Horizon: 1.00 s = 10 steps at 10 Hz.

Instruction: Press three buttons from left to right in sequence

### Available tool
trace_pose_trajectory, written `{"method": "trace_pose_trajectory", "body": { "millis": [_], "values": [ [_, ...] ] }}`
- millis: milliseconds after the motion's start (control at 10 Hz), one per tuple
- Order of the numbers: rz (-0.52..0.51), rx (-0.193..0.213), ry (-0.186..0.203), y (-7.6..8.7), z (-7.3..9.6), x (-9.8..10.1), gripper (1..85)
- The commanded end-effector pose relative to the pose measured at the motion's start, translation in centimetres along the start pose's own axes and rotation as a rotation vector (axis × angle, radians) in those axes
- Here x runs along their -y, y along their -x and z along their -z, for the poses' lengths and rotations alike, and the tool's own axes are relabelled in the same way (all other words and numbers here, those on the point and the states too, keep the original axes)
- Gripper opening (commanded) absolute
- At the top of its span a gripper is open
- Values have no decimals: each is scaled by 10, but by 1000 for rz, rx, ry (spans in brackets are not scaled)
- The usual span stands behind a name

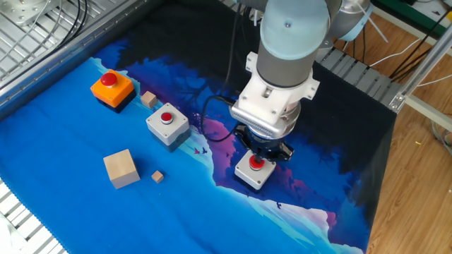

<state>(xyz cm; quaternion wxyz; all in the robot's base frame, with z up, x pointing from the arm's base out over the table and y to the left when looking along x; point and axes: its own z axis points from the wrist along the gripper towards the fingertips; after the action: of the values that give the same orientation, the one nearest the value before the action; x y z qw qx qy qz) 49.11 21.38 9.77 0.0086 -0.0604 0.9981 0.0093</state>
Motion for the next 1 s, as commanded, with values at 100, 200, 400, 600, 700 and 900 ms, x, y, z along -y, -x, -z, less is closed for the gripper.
{"method": "trace_pose_trajectory", "body": {
  "millis": [100, 200, 400, 600, 700, 900],
  "values": [
    [-5, -25, 27, 2, 31, -5, 10],
    [-10, -23, 22, 4, 34, -5, 10],
    [15, 71, 7, 40, 49, 11, 10],
    [54, 100, 14, 60, 68, 34, 10],
    [67, 114, -1, 71, 76, 50, 10],
    [94, 183, -59, 105, 82, 93, 10]
  ]
}}
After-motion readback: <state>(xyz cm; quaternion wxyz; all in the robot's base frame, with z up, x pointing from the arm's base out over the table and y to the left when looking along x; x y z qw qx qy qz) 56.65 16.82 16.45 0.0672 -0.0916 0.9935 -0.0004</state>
